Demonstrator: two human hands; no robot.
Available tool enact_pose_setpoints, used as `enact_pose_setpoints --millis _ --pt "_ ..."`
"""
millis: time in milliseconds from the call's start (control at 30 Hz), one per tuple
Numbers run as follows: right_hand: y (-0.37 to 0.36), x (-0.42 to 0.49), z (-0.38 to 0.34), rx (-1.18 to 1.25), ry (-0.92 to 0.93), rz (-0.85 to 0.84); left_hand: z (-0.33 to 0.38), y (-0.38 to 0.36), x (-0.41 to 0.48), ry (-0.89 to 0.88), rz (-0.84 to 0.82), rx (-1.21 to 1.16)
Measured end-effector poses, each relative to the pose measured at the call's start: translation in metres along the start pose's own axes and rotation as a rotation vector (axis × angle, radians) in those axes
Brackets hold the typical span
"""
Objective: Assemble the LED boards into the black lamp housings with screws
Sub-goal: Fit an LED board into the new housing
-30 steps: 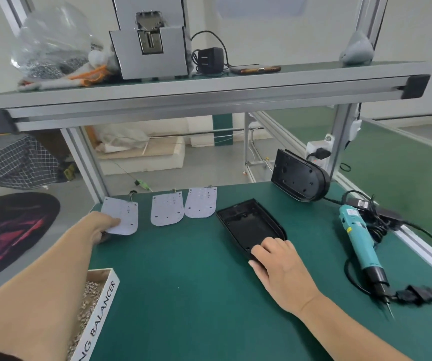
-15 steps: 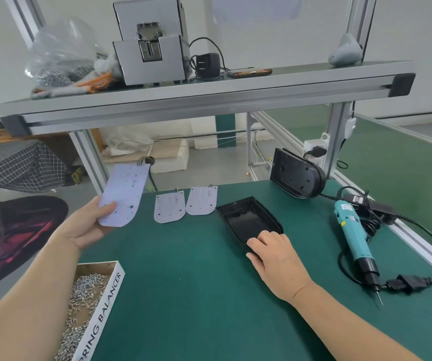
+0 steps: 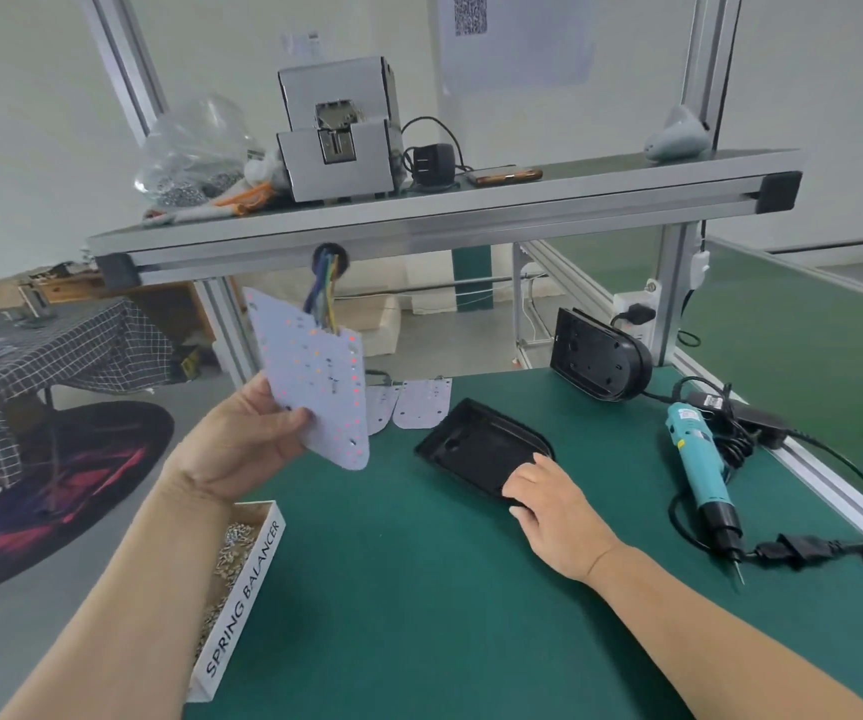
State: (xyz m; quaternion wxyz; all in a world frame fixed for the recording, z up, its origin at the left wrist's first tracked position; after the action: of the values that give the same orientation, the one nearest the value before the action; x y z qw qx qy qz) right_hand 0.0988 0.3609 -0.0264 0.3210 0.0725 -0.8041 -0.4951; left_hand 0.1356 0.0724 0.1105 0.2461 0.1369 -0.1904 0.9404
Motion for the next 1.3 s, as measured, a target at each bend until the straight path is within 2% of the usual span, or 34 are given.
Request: enact_pose_setpoints --millis 200,400,467,533,633,700,767,900,967,1033,1200,1300 --pt "0.008 -0.015 0.008 0.154 -0.031 -0.050 0.036 -0.026 0.020 -0.066 0.132 0.206" --pt "0.027 -0.019 0.026 0.204 -0.160 -0.194 0.052 -0.067 0.028 -0.241 0.073 0.065" --pt "0.034 -0.013 0.025 0.187 -0.208 -0.191 0.062 -0.089 0.031 -0.282 -0.011 0.051" --pt "0.041 -0.002 0.016 0.193 -0.271 -0.140 0.073 -0.112 0.036 -0.281 -0.072 -0.102" --pt "0.045 0.022 -0.012 0.384 -0.337 -0.054 0.083 -0.143 0.043 -0.210 -0.161 -0.319" --pt "0.042 0.040 -0.034 0.505 -0.353 -0.085 0.084 -0.163 0.047 -0.156 -0.231 -0.443" --pt "0.033 0.052 -0.053 0.492 -0.320 -0.171 0.082 -0.169 0.051 -0.140 -0.216 -0.558" --pt "0.028 0.049 -0.046 0.412 -0.374 -0.144 0.081 -0.138 0.050 -0.232 0.058 -0.740" --pt "0.035 0.044 -0.033 0.394 -0.386 -0.093 0.070 -0.105 0.038 -0.307 0.310 -0.665" --pt "0.047 0.044 -0.022 0.440 -0.387 0.005 0.044 -0.078 0.021 -0.278 0.570 -0.492" --pt "0.088 0.060 -0.018 0.947 -0.472 0.207 -0.053 -0.048 -0.031 -0.092 0.926 -0.482" --pt "0.114 0.069 -0.030 1.099 -0.400 0.327 -0.099 -0.053 -0.060 0.010 0.980 -0.520"
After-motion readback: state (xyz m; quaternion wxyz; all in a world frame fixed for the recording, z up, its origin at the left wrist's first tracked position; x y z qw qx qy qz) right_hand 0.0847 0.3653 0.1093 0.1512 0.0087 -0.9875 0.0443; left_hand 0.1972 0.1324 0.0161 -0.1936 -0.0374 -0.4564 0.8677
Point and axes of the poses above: each hand's wrist, its own x-axis towards the middle knuckle, its own y-axis out of the back of the hand, z = x × y, the point moved 6 cm from there along x, towards the middle knuckle, and after that the axes turned 4 degrees about -y, right-handed, at the moved point
